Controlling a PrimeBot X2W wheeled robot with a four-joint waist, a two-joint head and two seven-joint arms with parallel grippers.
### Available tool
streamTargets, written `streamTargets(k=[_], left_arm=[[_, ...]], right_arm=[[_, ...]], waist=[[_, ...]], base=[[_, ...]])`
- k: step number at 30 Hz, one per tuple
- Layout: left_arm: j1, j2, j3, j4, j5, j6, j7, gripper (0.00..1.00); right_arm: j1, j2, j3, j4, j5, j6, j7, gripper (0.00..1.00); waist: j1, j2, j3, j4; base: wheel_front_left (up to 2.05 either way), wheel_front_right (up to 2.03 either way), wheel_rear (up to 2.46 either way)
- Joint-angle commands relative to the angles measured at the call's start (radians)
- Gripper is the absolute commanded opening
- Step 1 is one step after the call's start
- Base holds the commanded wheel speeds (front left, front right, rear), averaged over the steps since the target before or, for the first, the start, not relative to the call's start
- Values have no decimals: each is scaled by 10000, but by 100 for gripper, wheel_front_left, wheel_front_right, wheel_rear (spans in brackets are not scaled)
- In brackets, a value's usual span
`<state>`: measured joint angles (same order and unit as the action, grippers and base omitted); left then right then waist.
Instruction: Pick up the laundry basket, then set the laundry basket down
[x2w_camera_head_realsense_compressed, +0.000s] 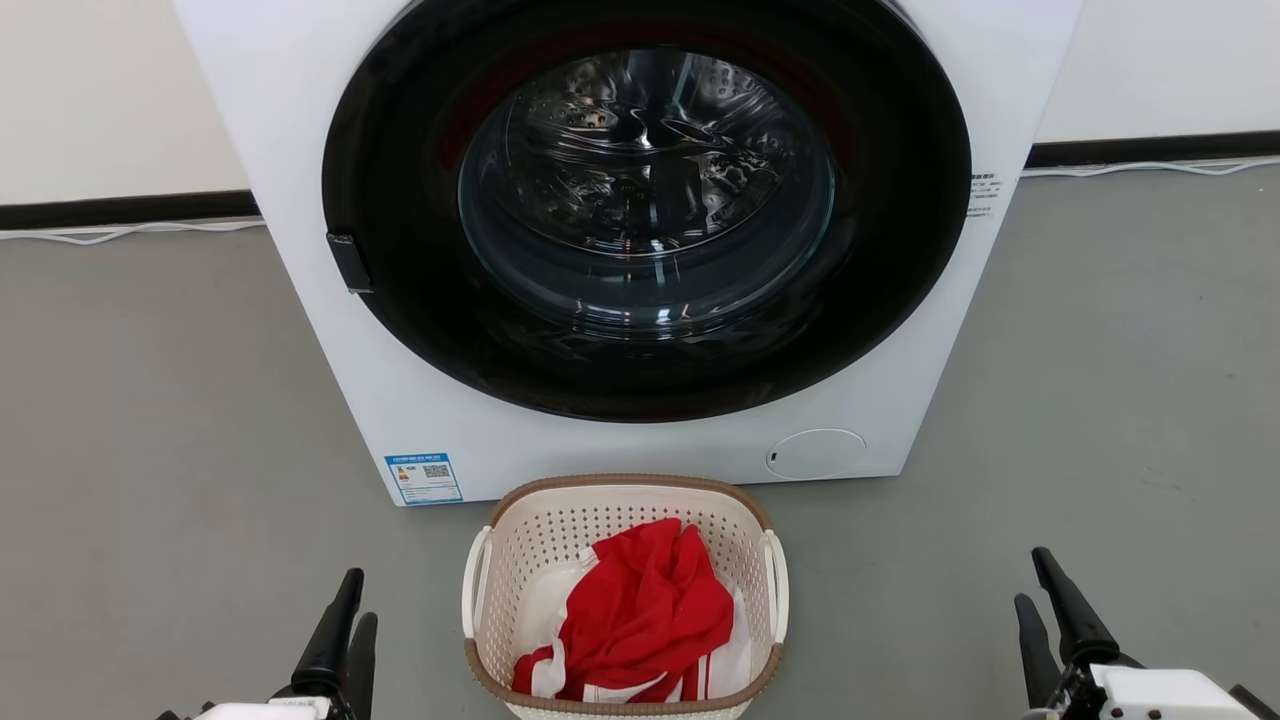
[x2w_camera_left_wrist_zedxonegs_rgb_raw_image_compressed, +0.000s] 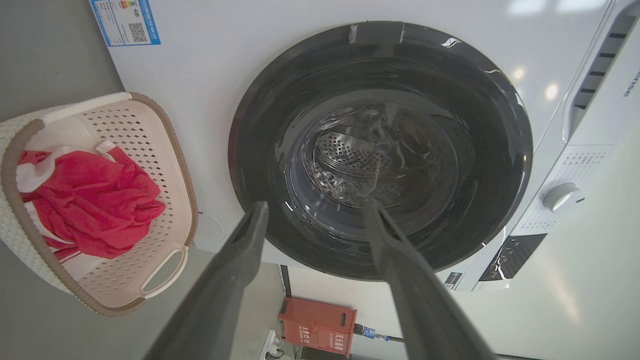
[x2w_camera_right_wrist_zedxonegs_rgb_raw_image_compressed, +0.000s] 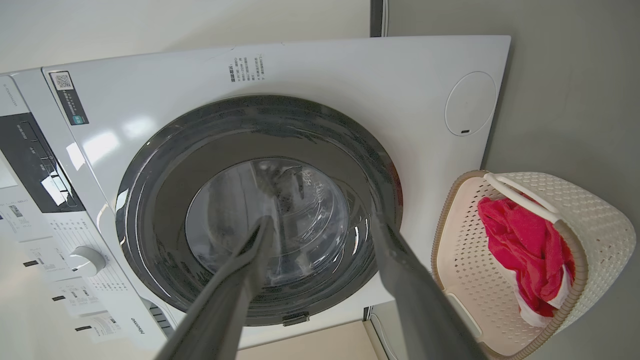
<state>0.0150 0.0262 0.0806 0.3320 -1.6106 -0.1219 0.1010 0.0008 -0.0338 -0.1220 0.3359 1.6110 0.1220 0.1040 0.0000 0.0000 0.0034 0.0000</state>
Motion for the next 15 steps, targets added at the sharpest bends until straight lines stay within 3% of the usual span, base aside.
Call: streamTargets(k=[1, 4, 8, 15], left_arm=[[-338, 46, -33, -322, 83, -14, -89, 100], [-305, 50, -56, -398, 156, -16, -177, 100], [-266, 57, -71, -517, 283, -14, -294, 100], [-242, 68, -80, -798, 741, 53, -500, 100]], right_arm=[[-345, -74, 89, -305, -73, 10, -118, 100], [-332, -76, 159, -344, -165, 12, -206, 100], [-315, -79, 218, -393, -356, 15, -323, 100], [-328, -85, 269, -579, -971, 19, -529, 100]], waist=[[10, 0, -7, -2], [22, 0, -24, -4], [2, 0, -3, -6], [1, 0, 11, -9]], base=[[0, 0, 0], [0, 0, 0], [0, 0, 0], [0, 0, 0]])
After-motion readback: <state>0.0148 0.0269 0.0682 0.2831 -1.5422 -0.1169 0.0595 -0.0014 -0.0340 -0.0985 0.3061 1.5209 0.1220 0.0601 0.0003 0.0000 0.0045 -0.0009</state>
